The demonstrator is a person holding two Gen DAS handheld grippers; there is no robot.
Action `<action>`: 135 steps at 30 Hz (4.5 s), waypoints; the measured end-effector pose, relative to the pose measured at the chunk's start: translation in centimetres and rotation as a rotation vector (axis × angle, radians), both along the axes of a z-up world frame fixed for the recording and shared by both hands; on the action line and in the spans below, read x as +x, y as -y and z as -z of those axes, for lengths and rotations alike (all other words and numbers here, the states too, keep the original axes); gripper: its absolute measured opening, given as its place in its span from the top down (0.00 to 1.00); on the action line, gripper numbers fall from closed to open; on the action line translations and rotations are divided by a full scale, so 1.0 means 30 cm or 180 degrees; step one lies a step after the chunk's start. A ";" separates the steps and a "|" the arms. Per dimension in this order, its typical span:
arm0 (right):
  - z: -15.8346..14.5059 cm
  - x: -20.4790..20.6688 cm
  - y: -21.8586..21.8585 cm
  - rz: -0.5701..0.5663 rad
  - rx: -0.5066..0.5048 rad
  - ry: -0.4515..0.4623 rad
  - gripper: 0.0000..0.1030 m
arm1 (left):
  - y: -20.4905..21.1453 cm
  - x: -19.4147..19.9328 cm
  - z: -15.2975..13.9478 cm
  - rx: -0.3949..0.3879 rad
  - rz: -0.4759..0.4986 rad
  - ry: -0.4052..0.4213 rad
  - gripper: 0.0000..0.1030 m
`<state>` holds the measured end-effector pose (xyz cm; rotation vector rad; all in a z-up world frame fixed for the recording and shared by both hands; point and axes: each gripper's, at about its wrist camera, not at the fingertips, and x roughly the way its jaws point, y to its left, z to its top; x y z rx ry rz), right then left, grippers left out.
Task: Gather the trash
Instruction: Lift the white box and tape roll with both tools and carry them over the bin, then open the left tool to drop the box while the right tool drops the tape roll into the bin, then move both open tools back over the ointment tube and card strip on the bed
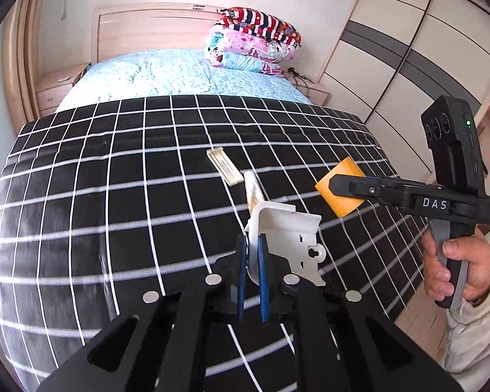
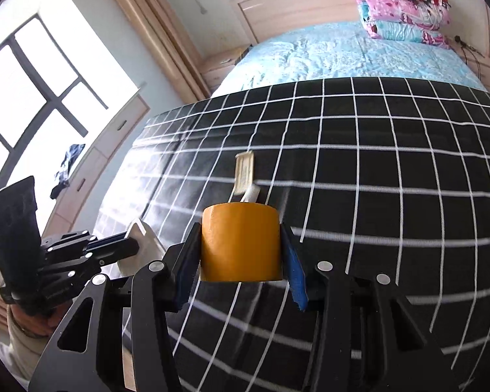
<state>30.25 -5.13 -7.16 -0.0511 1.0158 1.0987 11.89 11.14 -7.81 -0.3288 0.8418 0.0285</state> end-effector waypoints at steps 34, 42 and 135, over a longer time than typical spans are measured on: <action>0.274 -0.504 0.454 -0.0496 -0.0318 -0.0280 0.55 | 0.479 -0.351 0.291 0.0025 0.0642 -0.0507 0.94; 0.436 -0.551 0.474 -0.0486 -0.0658 -0.0360 0.54 | 0.557 -0.349 0.442 0.0044 0.0764 -0.0829 0.93; -0.031 -0.244 0.168 -0.0436 0.0049 0.0556 0.47 | 0.033 0.037 -0.008 0.0280 0.0136 -0.0119 0.50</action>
